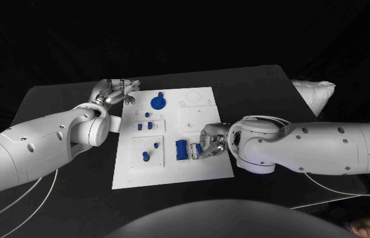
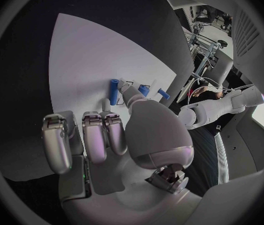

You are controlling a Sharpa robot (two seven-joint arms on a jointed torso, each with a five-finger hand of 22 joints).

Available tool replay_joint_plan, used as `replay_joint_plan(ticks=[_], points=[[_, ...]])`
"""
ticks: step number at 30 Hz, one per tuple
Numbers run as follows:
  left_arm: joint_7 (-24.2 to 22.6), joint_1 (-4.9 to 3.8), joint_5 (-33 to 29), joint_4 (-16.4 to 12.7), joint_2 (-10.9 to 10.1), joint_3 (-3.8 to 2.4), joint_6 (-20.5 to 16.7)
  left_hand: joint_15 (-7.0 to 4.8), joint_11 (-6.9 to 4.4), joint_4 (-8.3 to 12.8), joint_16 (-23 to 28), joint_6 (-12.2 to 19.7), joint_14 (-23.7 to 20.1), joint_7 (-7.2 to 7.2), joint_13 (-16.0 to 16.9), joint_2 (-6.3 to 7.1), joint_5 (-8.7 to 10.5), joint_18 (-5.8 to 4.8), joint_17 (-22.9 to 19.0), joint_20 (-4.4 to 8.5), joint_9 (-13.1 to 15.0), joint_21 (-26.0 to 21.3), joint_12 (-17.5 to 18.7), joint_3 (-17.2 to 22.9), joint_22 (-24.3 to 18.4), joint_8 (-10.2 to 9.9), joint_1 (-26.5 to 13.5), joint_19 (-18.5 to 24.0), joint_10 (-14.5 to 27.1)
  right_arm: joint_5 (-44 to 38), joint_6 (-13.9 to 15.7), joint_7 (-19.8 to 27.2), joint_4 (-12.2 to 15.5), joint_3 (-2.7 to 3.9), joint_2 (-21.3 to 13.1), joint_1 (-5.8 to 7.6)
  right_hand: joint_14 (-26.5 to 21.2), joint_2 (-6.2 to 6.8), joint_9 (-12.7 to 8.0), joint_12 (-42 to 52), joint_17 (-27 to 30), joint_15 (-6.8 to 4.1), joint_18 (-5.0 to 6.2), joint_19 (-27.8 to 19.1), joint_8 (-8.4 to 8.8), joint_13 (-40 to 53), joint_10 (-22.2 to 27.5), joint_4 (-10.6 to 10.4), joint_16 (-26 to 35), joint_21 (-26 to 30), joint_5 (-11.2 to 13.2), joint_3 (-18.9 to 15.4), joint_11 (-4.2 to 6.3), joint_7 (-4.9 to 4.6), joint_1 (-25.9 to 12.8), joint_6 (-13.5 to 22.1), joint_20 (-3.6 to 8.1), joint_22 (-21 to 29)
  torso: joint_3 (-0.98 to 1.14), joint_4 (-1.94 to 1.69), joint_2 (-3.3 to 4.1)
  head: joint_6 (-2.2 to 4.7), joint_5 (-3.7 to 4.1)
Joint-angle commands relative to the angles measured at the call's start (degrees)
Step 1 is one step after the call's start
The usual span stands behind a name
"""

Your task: Assemble the parts on the task board

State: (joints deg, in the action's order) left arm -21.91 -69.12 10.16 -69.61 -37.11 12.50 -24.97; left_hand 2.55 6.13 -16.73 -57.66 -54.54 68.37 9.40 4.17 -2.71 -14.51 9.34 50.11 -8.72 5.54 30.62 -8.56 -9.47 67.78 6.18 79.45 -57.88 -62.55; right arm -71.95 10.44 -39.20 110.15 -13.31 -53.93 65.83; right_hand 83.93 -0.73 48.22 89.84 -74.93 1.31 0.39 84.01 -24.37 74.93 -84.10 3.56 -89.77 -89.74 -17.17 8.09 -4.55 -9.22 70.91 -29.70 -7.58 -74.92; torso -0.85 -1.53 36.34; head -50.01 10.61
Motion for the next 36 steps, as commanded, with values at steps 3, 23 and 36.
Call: replay_joint_plan(ticks=[3, 23, 36], points=[[-0.3, -0.02, 0.2, 0.0, 0.1, -0.04, 1.0, -0.11, -0.01, 0.0, 0.2, 0.5, -0.4, -0.1, 0.0, -0.64, -0.36, 0.6, 0.0, -0.06, 0.1, -0.2, -0.2, -0.4, 0.1, 0.3, -0.1, -0.5, 0.5, -1.1, -0.3, -0.9, -0.1, -0.22, -0.2, -0.3, 6.1, -0.04, -9.0, 0.2, -15.1, 0.31, -0.39, 6.0, 0.26, 15.1, -5.9, 0.0, -0.2, -0.3, -0.7, 0.6, -0.55, -0.02, 0.7, -0.6, -0.14, -15.1, 0.0, 0.02, 0.01, 0.01, 0.02], [-0.3, -0.01, 0.2, 0.1, 0.3, -0.04, 1.0, -0.11, -0.01, 0.0, 0.2, 0.5, -0.4, -0.1, 0.0, -0.64, -0.36, 0.6, 0.0, -0.06, 0.1, -0.2, -0.2, -0.4, 0.1, 0.3, -0.1, -0.5, 0.5, -4.5, -2.3, -1.9, -0.8, -0.22, -0.1, -0.32, 6.1, -0.71, -13.5, 0.2, -15.1, 1.02, -0.39, 6.0, 1.85, 15.1, -5.9, 0.6, -0.2, -0.3, -3.8, 3.5, -1.34, -0.71, 1.0, -2.6, -0.84, -15.1, 0.01, 0.0, -0.01, 0.01, 0.06], [-0.3, -0.01, 0.2, 0.1, 0.3, -0.04, 1.0, -0.1, -0.01, 0.0, 0.2, 0.5, -0.5, -0.09, 0.0, -0.79, -0.36, 0.61, -0.1, -0.06, 0.1, -0.4, -0.3, -0.6, 0.1, 0.3, -0.1, -0.5, 0.6, -7.7, -3.6, -2.4, -1.0, -0.22, -0.1, -0.32, 6.1, -0.25, -18.3, 0.2, -15.1, 1.73, -0.39, 6.0, 3.35, 15.1, -5.9, -0.1, -0.2, -0.3, -3.2, 5.6, -1.92, -1.08, -0.5, -10.2, -1.58, -15.1, 0.01, 0.0, 0.0, 0.01, 0.07]])
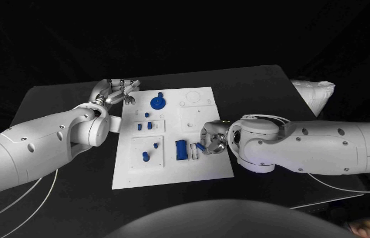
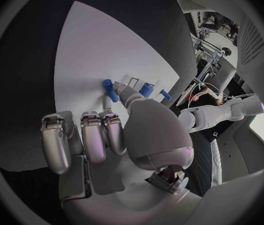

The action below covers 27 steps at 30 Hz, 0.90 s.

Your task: Assemble the parts on the task board

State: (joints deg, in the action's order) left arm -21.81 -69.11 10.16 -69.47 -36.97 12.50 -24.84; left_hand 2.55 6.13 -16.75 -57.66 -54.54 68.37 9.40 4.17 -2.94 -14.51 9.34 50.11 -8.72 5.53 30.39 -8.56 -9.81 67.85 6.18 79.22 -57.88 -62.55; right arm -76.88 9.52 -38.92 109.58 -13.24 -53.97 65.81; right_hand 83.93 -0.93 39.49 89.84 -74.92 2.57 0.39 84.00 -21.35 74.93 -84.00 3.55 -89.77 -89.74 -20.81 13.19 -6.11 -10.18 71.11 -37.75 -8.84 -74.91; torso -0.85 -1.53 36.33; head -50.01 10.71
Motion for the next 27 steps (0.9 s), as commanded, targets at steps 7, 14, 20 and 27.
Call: replay_joint_plan(ticks=[7, 14, 20, 27], points=[[-0.4, -0.01, 0.2, -0.1, 0.1, -0.04, 0.9, -0.1, -0.01, 0.0, 0.2, 0.5, -0.5, -0.09, 0.0, -0.56, -0.36, 0.61, -0.1, -0.06, 0.1, -0.2, -0.3, -0.3, 0.1, 0.3, 0.1, -0.5, 0.6, -5.2, -3.5, -3.0, -0.4, -0.29, -0.1, -0.31, 6.1, 0.27, -12.9, 0.2, -15.1, -0.32, -0.39, 6.0, 2.6, 15.1, -6.0, -1.4, -0.2, -0.3, 1.3, 1.6, 0.58, 0.88, -2.3, -9.6, 0.25, -15.1, -0.01, 0.01, -0.01, 0.01, 0.02], [-0.4, 0.0, 0.2, -0.1, 0.2, -0.04, 0.9, -0.1, -0.01, 0.0, 0.2, 0.5, -0.5, -0.09, 0.0, -0.56, -0.36, 0.61, -0.1, -0.06, 0.1, -0.2, -0.3, -0.3, 0.1, 0.3, 0.1, -0.5, 0.6, -6.9, -4.3, -3.4, -0.7, -0.29, 0.1, -0.31, 6.1, 0.83, -14.2, 0.2, -15.1, -0.6, -0.39, 6.0, 4.35, 15.1, -6.0, -3.2, -0.2, -0.3, 2.2, 0.9, 0.84, 1.1, -4.8, -11.1, 0.58, -15.1, -0.02, -0.01, 0.0, 0.01, 0.0], [-0.4, 0.01, 0.2, -0.1, 0.2, -0.04, 1.0, -0.1, -0.01, 0.0, 0.2, 0.5, -0.5, -0.09, 0.0, -0.56, -0.36, 0.61, -0.1, -0.06, 0.1, -0.2, -0.3, -0.3, 0.1, 0.3, 0.1, -0.5, 0.6, -8.1, -5.7, -3.9, -0.9, -0.29, 0.5, -0.31, 6.1, 1.5, -14.8, 0.2, -15.1, -0.6, -0.39, 6.0, 5.52, 15.1, -6.0, -4.2, -0.2, -0.3, 3.4, 0.3, 0.79, 1.0, -6.2, -11.3, 0.63, -15.1, -0.01, -0.02, 0.0, 0.01, -0.02], [-0.3, 0.02, 0.2, 0.0, 0.2, -0.04, 1.1, -0.1, -0.01, 0.0, 0.2, 0.5, -0.5, -0.09, 0.0, -0.56, -0.36, 0.61, -0.1, -0.06, 0.1, -0.2, -0.3, -0.3, 0.1, 0.3, 0.1, -0.5, 0.6, -9.8, -7.3, -4.4, -1.1, -0.29, 0.9, -0.31, 6.1, 1.92, -14.7, 0.2, -15.1, -0.68, -0.39, 6.0, 5.69, 15.1, -6.0, -4.4, -0.2, -0.3, 5.0, -0.2, 0.97, 1.28, -6.6, -11.8, 0.68, -15.1, -0.03, -0.01, -0.02, 0.01, 0.03]])
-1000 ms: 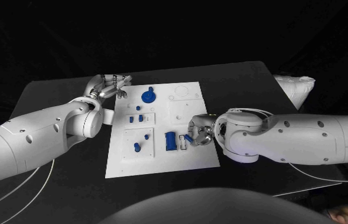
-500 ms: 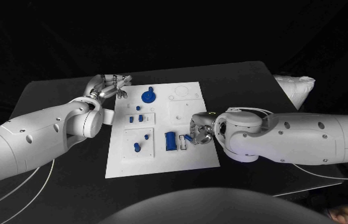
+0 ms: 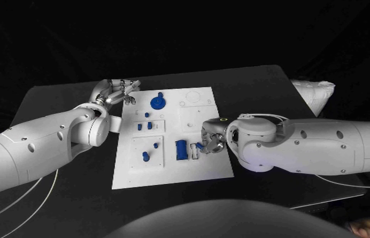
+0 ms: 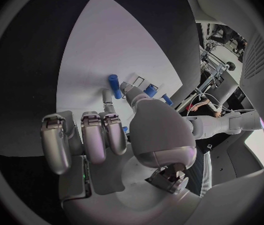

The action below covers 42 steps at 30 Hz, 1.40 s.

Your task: Assemble the parts on the task board

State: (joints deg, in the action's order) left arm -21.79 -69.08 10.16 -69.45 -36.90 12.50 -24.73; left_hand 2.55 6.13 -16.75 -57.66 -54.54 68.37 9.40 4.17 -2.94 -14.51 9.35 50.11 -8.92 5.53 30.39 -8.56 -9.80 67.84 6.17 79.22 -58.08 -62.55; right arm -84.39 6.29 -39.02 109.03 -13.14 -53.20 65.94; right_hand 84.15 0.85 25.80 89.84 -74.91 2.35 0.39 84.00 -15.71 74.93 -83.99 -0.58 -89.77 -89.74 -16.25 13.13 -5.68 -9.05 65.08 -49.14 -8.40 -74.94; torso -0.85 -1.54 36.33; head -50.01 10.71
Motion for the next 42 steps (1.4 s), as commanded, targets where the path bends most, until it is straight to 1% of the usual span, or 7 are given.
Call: replay_joint_plan(ticks=[1, 8, 17, 27, 33, 38, 42], points=[[-0.4, 0.0, 0.2, 0.0, 0.1, -0.04, 1.0, -0.1, -0.01, 0.0, 0.2, 0.5, -0.5, -0.09, 0.0, -0.57, -0.36, 0.6, -0.1, 0.15, 0.1, -0.2, -0.3, -0.3, 0.1, 0.3, 0.1, -0.3, 0.6, -2.4, -4.4, -4.4, -0.6, -0.4, 0.1, -0.43, 5.8, 0.18, -0.9, 0.2, -15.1, -0.5, -0.39, 6.0, 0.02, 15.1, -6.0, -0.4, -0.2, -0.3, 0.7, -0.2, 0.6, 0.23, -0.8, -0.4, 0.26, -15.1, -0.01, 0.0, -0.01, 0.01, 0.06], [-0.3, 0.01, 0.2, 0.0, 0.2, -0.04, 1.1, -0.1, -0.01, 0.0, 0.2, 0.5, -0.5, -0.09, 0.0, -0.57, -0.36, 0.6, -0.1, 0.15, 0.1, -0.2, -0.3, -0.3, 0.1, 0.3, 0.1, -0.3, 0.6, -3.6, -6.4, -5.0, -0.8, -0.4, 0.6, -0.44, 5.8, 0.21, -0.4, 0.2, -15.1, -0.69, -0.39, 6.0, -0.2, 15.1, -6.0, -0.6, -0.2, -0.3, 1.2, -0.6, 0.84, 0.5, -1.0, -0.1, 0.41, -15.1, 0.01, -0.01, 0.02, 0.01, 0.05], [-0.3, 0.02, 0.2, -0.1, 0.1, -0.04, 1.1, -0.1, -0.01, 0.0, 0.2, 0.5, -0.5, -0.09, 0.0, -0.57, -0.36, 0.6, -0.1, 0.15, 0.1, -0.2, -0.3, -0.3, 0.1, 0.3, 0.1, -0.3, 0.6, -4.6, -8.3, -5.5, -1.1, -0.4, 1.1, -0.61, 5.8, -0.26, 0.8, 0.2, -15.1, -0.79, -0.39, 6.0, -0.75, 15.1, -6.0, 1.1, -0.2, -0.3, 0.1, 0.4, 0.8, 0.32, 1.5, 0.2, 0.61, -15.1, 0.01, -0.02, 0.01, 0.01, 0.05], [-0.3, 0.03, 0.2, -0.1, 0.2, -0.04, 1.2, -0.1, -0.01, 0.0, 0.2, 0.5, -0.5, -0.09, 0.0, -0.57, -0.36, 0.6, -0.1, 0.15, 0.1, -0.2, -0.3, -0.3, 0.1, 0.3, 0.1, -0.3, 0.6, -5.2, -9.1, -5.8, -1.2, -0.4, 1.3, -0.7, 5.8, -0.46, 1.4, 0.2, -15.1, -0.8, -0.39, 6.0, -0.83, 15.1, -6.0, 2.6, -0.2, -0.3, -3.0, 1.4, 0.83, 0.36, 3.4, -0.4, 0.62, -15.1, -0.01, -0.02, 0.01, 0.01, 0.08], [-0.3, 0.03, 0.2, -0.1, 0.2, -0.04, 1.3, -0.1, -0.01, 0.0, 0.2, 0.5, -0.5, -0.09, 0.0, -0.57, -0.36, 0.6, -0.1, 0.15, 0.1, -0.2, -0.3, -0.3, 0.1, 0.3, 0.1, -0.3, 0.6, -5.5, -9.7, -5.8, -1.2, -0.4, 1.4, -0.71, 5.8, -0.13, 0.6, 0.2, -15.1, -0.46, -0.39, 6.0, 0.9, 15.1, -6.0, 3.1, -0.2, -0.3, -4.0, 1.9, 0.34, -0.25, 3.6, 0.8, 0.43, -15.1, -0.01, -0.02, 0.03, 0.01, 0.08], [-0.3, 0.04, 0.2, 0.0, 0.2, -0.04, 1.3, -0.1, -0.01, 0.0, 0.2, 0.5, -0.5, -0.09, 0.0, -0.57, -0.36, 0.6, -0.1, 0.15, 0.1, -0.2, -0.3, -0.3, 0.1, 0.3, 0.1, -0.3, 0.6, -5.6, -9.9, -5.8, -1.2, -0.4, 1.4, -0.71, 5.8, -1.22, -0.8, 0.2, -15.1, -0.04, -0.39, 6.0, 2.9, 15.1, -6.0, 3.9, -0.2, -0.3, -5.6, 3.9, -0.1, -0.69, 5.1, 0.3, 0.03, -15.1, 0.01, 0.0, -0.01, 0.01, 0.07], [-0.2, 0.04, 0.2, -0.1, 0.2, -0.04, 1.3, -0.1, -0.01, 0.0, 0.2, 0.5, -0.5, -0.09, 0.0, -0.57, -0.36, 0.6, -0.1, 0.15, 0.1, -0.2, -0.3, -0.3, 0.1, 0.3, 0.1, -0.3, 0.6, -5.7, -10.1, -5.8, -1.3, -0.4, 1.3, -0.71, 5.8, -1.22, -1.8, 0.2, -15.1, 0.1, -0.39, 6.0, 4.07, 15.1, -6.0, 3.9, -0.2, -0.3, -6.0, 4.6, -0.26, -0.85, 5.0, -0.2, -0.14, -15.1, 0.01, 0.01, 0.0, 0.01, 0.04]])
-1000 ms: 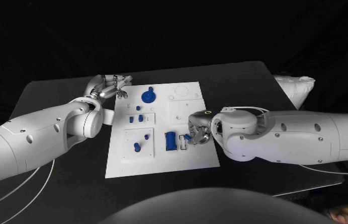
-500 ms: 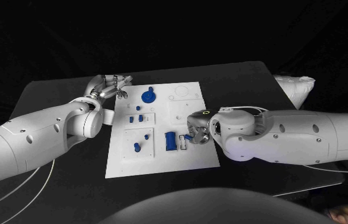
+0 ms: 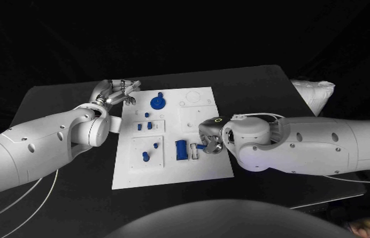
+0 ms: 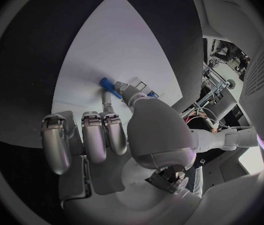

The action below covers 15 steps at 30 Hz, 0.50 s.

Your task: Assemble the parts on the task board

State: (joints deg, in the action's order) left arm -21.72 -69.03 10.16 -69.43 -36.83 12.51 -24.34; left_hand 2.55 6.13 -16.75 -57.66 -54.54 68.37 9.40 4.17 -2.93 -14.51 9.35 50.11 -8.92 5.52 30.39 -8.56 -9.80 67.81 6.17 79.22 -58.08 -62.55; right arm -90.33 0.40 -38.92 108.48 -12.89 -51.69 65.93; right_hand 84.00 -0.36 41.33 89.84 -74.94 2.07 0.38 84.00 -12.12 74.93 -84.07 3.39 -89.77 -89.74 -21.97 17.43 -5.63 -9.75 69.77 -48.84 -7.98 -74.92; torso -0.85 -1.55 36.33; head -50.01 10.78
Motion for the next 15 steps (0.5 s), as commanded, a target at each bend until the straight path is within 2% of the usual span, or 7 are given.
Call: replay_joint_plan(ticks=[1, 3, 8, 15], points=[[-0.3, -0.02, 0.2, -0.1, 0.1, -0.04, 0.9, -0.1, -0.01, 0.0, 0.2, 0.5, -0.5, -0.09, 0.0, -0.57, -0.36, 0.6, -0.1, 0.15, 0.1, -0.2, -0.3, -0.3, 0.1, 0.3, 0.1, -0.3, 0.6, 0.2, -4.2, -5.9, -0.7, -0.64, -0.2, -0.7, 6.0, 0.06, -17.5, 0.2, -15.1, 0.4, -0.38, 6.0, 0.61, 15.1, -5.9, -0.1, -0.2, -0.3, -0.3, 0.3, -0.33, -0.16, 0.3, -0.6, -0.58, -15.1, 0.01, 0.01, -0.01, 0.01, -0.04], [-0.3, -0.02, 0.2, -0.1, 0.1, -0.04, 0.9, -0.1, -0.01, 0.0, 0.2, 0.5, -0.5, -0.09, 0.0, -0.57, -0.36, 0.6, -0.1, 0.15, 0.1, -0.2, -0.3, -0.3, 0.1, 0.3, 0.1, -0.3, 0.6, 0.2, -4.3, -5.8, -0.8, -0.64, -0.2, -0.7, 6.0, 0.32, -17.8, 0.2, -15.1, 0.42, -0.38, 6.0, 0.89, 15.1, -5.9, -0.2, -0.2, -0.3, -0.2, 0.3, -0.33, -0.13, -0.1, -1.2, -0.64, -15.1, 0.02, 0.02, -0.02, 0.01, -0.03], [-0.3, -0.01, 0.2, -0.1, 0.1, -0.04, 0.9, -0.1, -0.01, 0.0, 0.2, 0.5, -0.5, -0.09, 0.0, -0.57, -0.36, 0.6, -0.1, 0.15, 0.1, -0.2, -0.3, -0.3, 0.1, 0.3, 0.1, -0.3, 0.6, 0.2, -4.4, -5.8, -0.9, -0.64, -0.2, -0.7, 6.0, 1.44, -18.2, 0.2, -15.1, -0.06, -0.38, 6.0, 0.86, 15.1, -5.9, -0.7, -0.2, -0.3, -0.3, -0.3, 0.38, 0.79, -1.6, -4.5, -0.38, -15.1, 0.0, 0.02, -0.01, 0.01, -0.02], [-0.3, -0.01, 0.2, -0.1, 0.1, -0.04, 0.9, -0.1, -0.01, 0.0, 0.2, 0.5, -0.5, -0.09, 0.0, -0.57, -0.36, 0.6, -0.1, 0.15, 0.1, -0.2, -0.3, -0.3, 0.1, 0.3, 0.1, -0.3, 0.6, 0.7, -4.0, -5.7, -1.0, -0.64, -0.2, -0.7, 6.0, 1.04, -18.2, 0.2, -15.1, -0.83, -0.38, 6.0, 1.42, 15.1, -5.9, -2.6, -0.2, -0.3, -4.1, -0.2, 1.2, 1.59, -4.3, -6.3, 0.4, -15.1, 0.0, 0.02, 0.0, 0.01, -0.04]])
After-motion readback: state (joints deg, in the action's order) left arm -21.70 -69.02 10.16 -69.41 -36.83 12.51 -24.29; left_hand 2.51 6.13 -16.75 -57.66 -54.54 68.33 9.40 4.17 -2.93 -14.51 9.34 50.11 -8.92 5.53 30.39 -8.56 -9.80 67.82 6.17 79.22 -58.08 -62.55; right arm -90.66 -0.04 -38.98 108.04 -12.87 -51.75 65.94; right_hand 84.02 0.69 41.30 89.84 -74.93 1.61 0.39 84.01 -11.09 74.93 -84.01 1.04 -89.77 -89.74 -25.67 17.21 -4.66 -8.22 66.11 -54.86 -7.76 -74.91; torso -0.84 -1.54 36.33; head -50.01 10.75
